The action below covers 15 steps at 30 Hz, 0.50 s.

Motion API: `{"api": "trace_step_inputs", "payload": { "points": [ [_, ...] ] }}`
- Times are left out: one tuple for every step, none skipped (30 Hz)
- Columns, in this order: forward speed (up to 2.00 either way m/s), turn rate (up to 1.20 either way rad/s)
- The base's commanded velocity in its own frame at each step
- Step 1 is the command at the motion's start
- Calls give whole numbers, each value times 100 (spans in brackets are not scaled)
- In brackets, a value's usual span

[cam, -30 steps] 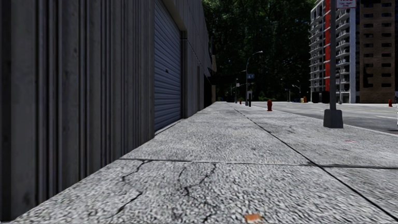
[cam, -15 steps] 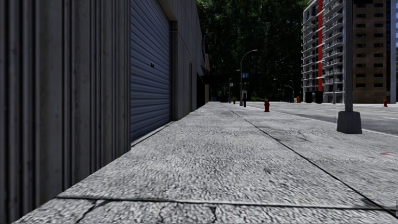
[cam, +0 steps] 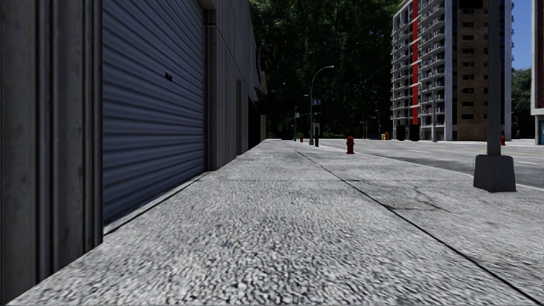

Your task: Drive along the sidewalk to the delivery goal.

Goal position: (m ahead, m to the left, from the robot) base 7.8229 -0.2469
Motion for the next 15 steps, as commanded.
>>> {"api": "trace_step_inputs", "payload": {
  "points": [
    [200, 0],
    [200, 0],
    [200, 0],
    [200, 0],
    [200, 0],
    [200, 0],
    [200, 0],
    [200, 0],
    [200, 0],
    [200, 0],
    [200, 0],
    [200, 0],
    [200, 0],
    [200, 0],
    [200, 0]
  ]
}}
